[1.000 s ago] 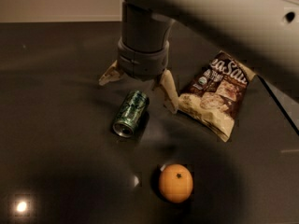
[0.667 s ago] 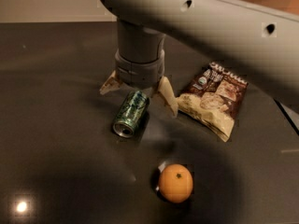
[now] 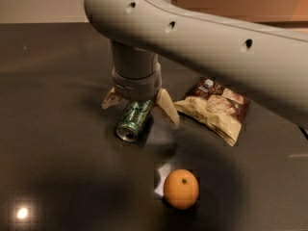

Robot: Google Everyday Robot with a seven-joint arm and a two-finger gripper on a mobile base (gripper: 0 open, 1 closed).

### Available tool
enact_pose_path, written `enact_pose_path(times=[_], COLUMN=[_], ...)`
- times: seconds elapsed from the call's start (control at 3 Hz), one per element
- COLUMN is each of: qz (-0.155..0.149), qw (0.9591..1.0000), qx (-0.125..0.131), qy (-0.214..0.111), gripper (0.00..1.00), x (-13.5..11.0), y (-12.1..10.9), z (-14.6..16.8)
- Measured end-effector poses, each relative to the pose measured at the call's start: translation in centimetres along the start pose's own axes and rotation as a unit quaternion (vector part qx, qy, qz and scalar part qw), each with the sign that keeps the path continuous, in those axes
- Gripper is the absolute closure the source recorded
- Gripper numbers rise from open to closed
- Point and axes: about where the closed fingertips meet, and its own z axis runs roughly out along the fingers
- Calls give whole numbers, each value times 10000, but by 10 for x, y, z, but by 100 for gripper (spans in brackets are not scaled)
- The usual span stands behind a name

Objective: Place green can upright

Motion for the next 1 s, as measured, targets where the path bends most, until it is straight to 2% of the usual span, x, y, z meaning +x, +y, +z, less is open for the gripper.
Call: enact_pose_path(times=[0.33, 0.67, 1.0], qz=[116, 213, 269], qw=[9998, 9994, 9992], qx=[-97, -219, -273], qy=[86, 135, 145], gripper=[0, 17, 39], x=[2, 3, 4], y=[-3, -2, -3], z=[8, 13, 14])
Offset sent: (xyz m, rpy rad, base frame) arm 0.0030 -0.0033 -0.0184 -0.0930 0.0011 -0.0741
